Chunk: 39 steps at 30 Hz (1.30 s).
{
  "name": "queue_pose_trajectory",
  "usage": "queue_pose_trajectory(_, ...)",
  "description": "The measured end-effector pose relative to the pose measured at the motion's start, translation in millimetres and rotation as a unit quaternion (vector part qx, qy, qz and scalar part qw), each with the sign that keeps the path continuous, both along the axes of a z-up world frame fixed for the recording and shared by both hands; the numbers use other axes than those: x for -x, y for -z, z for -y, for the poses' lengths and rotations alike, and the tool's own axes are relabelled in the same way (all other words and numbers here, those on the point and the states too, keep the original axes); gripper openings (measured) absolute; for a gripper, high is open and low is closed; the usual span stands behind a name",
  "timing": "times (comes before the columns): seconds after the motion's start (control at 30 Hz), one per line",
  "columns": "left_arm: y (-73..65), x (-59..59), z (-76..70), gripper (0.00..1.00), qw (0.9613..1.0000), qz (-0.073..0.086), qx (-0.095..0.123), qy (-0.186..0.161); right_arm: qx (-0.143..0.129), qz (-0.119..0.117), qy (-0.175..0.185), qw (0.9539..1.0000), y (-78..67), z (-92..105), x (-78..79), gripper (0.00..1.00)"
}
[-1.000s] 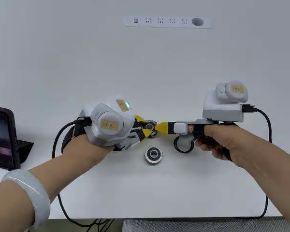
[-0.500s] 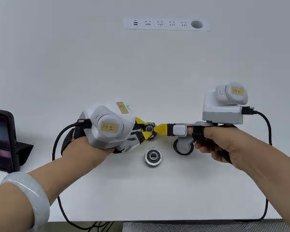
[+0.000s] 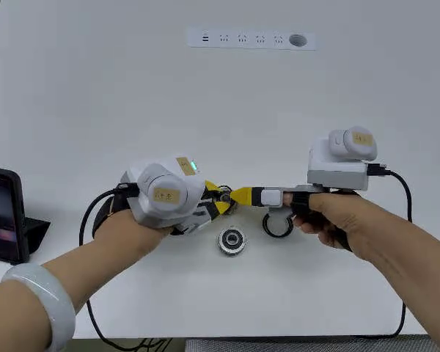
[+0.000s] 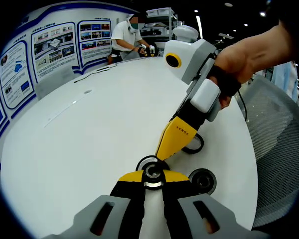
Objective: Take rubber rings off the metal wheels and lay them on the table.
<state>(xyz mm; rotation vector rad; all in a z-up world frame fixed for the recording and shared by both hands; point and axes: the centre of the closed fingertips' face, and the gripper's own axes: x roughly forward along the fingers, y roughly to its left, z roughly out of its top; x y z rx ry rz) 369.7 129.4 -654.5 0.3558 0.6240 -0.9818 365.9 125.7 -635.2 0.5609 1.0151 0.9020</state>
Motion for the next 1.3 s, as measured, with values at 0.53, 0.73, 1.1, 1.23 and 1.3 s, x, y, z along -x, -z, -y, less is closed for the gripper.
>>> queue_pose_trajectory(0.53,-8.6,1.9,3.1,0.14,0.9997,0.018,0.008,0.011,0.015,0.003,0.005,0.9999,5.7,3.2,-0.7,0.02)
queue_pose_trajectory(0.73,-13.5,-0.5,3.3,0.17,0.9995,0.026,0.015,0.01,0.016,0.003,0.005,0.9998,5.5,3.3,-0.8,0.02)
queue_pose_trajectory(1.1,-11.8,1.8,-1.1,0.29,0.9996,0.027,0.011,0.005,0.015,0.003,0.005,0.9999,4.2,3.1,-0.1,0.02)
queue_pose_trajectory(1.23,-10.0,2.5,-2.9,0.31,0.9996,0.025,0.01,0.004,0.012,0.003,0.005,0.9999,3.0,2.5,0.6,0.02)
queue_pose_trajectory(1.3,-9.9,2.9,-3.8,0.32,0.9996,0.024,0.01,0.002,0.011,0.003,0.005,0.9999,2.1,2.1,1.1,0.02)
